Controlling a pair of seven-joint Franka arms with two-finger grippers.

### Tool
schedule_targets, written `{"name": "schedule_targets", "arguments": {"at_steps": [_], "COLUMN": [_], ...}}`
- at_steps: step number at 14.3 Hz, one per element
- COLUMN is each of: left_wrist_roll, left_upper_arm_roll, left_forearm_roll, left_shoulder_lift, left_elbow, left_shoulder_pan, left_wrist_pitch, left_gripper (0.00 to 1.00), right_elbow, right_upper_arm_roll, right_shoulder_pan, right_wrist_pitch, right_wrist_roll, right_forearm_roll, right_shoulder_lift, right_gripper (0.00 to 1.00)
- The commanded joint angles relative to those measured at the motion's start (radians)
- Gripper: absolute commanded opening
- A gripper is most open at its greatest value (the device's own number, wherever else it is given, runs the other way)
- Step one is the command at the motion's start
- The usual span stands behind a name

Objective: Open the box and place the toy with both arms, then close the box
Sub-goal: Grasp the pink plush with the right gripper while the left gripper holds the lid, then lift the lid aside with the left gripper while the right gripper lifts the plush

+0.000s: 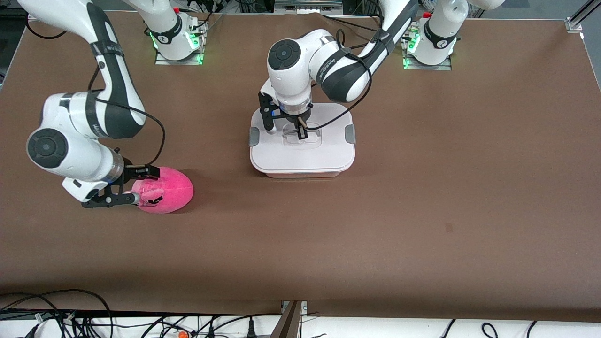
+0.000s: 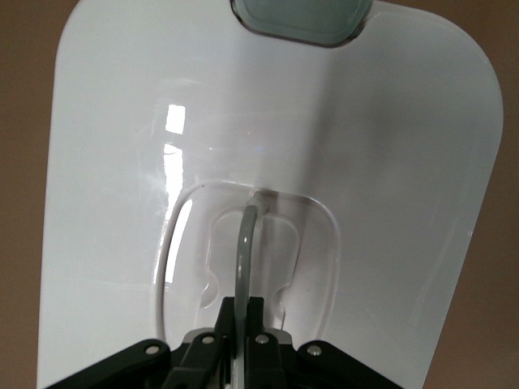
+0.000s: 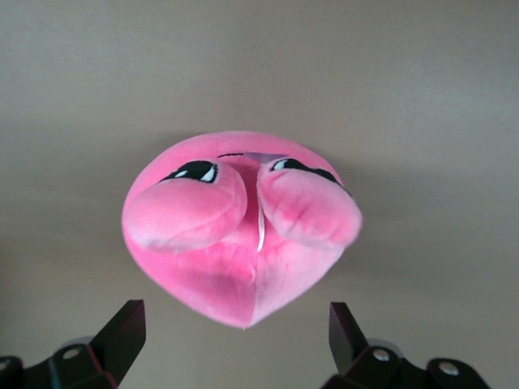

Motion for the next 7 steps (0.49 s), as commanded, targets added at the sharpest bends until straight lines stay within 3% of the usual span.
{"name": "schedule_targets", "arguments": {"at_steps": [1, 4, 7], "left_wrist_roll": [-0.013, -0.012, -0.009], "left_upper_arm_roll": [0.008, 0.008, 0.008], "left_forearm_roll": [0.026, 0.025, 0.012], "left_shoulder_lift": [-0.018, -0.034, -0.059], "left_elbow": [0.008, 0.014, 0.031], "left_shoulder_pan": [-0.011, -0.004, 0.002], "left_wrist_pitch": [-0.022, -0.04, -0.105], "left_gripper": [0.0, 0.0, 0.0], "right_elbow": [-0.044, -0.045, -0.083], "right_upper_arm_roll": [0.0, 0.0, 0.0], "right_shoulder_pan": [-0.006, -0.008, -0.01], "right_wrist_pitch": [0.036, 0.052, 0.094], "right_wrist_roll": [-0.009, -0.009, -0.027], "right_forearm_roll": [0.016, 0.042, 0.05], "right_shoulder_lift": [-0.008, 0.018, 0.021], "right_gripper": [0.99, 0.91, 0.66]}}
